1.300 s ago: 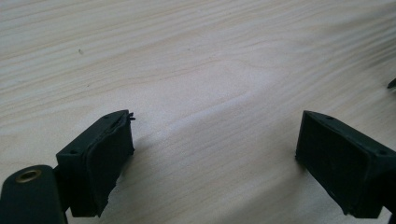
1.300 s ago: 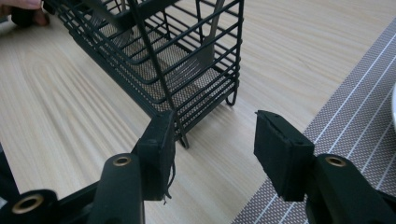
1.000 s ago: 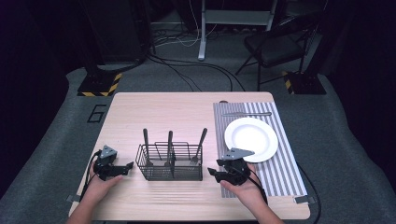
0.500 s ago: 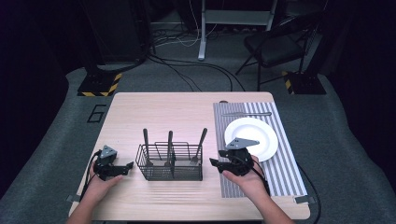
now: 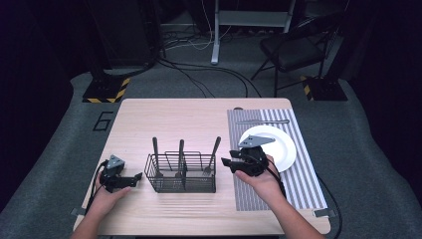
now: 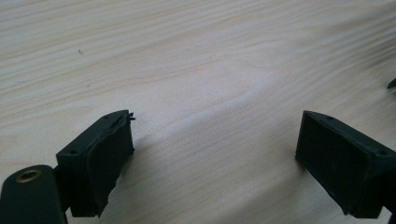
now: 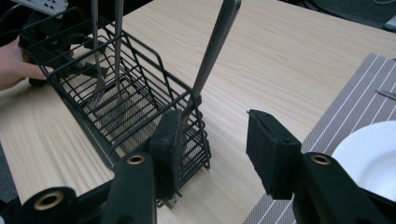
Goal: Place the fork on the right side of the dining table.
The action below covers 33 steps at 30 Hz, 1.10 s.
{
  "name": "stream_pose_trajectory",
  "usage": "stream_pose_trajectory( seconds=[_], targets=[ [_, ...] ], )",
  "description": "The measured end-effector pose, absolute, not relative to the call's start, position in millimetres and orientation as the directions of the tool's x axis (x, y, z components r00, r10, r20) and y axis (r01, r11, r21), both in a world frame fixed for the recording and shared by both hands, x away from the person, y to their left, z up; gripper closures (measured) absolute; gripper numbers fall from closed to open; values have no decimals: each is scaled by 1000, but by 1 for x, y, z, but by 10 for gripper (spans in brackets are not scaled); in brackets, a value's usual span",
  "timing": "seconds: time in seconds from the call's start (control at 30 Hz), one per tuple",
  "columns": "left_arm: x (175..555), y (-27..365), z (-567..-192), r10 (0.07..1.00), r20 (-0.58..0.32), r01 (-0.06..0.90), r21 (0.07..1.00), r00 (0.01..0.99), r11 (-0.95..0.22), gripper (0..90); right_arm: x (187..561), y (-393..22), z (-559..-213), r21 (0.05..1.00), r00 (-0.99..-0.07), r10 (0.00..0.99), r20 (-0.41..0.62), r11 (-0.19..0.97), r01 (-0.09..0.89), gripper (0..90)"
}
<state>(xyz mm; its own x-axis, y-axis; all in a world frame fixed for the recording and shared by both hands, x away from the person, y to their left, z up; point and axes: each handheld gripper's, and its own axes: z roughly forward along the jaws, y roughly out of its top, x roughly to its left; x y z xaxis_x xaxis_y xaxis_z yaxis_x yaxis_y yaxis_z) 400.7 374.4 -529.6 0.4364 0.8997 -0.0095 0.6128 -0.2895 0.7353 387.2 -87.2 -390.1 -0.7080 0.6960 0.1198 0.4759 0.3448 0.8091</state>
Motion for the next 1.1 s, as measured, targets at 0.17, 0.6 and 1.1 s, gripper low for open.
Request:
stream_pose_trajectory(
  seconds=[0.17,0.6,1.1],
  targets=[
    [401,374,-530,899,-9,612,736,437,-290,108,395,-84,-385,815,-709,695,118,341,469,564],
    [401,374,-530,900,-9,612,736,437,-289,108,411,-72,-378,820,-717,684,136,328,469,592],
    [401,374,-530,901,-9,606,743,434,-285,108,421,-59,-370,833,-721,682,120,326,447,650]
  ],
)
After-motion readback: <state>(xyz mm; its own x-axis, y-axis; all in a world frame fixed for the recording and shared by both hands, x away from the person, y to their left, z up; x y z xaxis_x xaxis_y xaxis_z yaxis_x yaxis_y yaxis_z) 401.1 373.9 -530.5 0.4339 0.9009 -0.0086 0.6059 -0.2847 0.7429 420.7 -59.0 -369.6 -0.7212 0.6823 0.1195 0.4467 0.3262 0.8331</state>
